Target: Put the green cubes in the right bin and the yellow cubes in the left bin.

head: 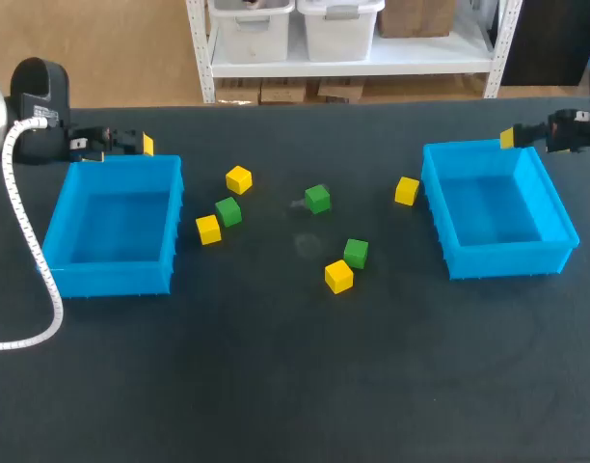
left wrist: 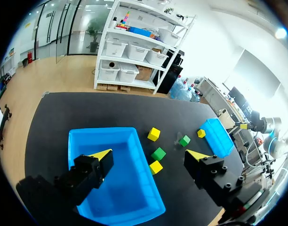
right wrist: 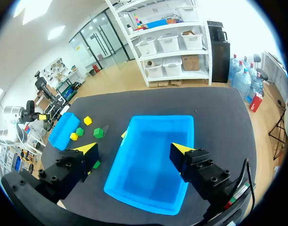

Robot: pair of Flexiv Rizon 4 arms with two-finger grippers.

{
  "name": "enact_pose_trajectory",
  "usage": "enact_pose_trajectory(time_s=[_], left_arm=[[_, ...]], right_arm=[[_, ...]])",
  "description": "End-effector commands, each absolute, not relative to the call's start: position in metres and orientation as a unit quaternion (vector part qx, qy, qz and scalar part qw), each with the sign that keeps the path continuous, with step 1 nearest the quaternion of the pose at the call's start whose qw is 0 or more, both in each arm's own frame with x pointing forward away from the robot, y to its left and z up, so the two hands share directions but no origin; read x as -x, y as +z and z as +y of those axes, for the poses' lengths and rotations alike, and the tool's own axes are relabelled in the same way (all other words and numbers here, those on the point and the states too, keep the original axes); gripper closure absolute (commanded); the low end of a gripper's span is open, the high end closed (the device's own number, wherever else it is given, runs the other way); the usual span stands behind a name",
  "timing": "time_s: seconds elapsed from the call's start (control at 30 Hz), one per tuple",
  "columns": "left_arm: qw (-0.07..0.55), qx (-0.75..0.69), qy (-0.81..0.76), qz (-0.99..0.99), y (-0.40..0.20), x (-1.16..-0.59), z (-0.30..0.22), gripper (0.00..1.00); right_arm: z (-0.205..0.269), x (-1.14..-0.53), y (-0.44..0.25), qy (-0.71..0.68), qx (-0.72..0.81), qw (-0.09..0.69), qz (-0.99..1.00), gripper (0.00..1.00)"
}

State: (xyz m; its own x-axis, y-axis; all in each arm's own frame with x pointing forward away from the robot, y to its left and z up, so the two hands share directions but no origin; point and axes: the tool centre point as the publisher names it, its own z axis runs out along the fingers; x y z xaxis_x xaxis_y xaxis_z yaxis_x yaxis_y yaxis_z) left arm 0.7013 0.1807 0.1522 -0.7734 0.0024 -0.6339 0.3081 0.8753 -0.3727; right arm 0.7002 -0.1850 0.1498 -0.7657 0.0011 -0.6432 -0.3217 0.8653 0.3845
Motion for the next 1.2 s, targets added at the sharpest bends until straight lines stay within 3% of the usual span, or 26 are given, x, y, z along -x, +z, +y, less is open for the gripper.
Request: enact_pose_trajectory(time_s=[0.03,0.73,1.2], left_arm=[[0.328,-0.087,-0.239,0.91,0.151,-0.701,0.183,0.0],[0.328,-0.087,-0.239,0.91,0.151,-0.701,0.183,0.0],[0.328,-0.087,-0.239,0.91,0.151,-0.701,0.183,0.0]], right_arm=[[-0.185,-0.7,0.15,0.243,0.088,0.331,0.908,0.0],[-0.185,-0.7,0.15,0.243,0.088,0.331,0.908,0.0],[-0.148,-0.743,0.177,0.137,0.201,0.291,0.925,0.0]])
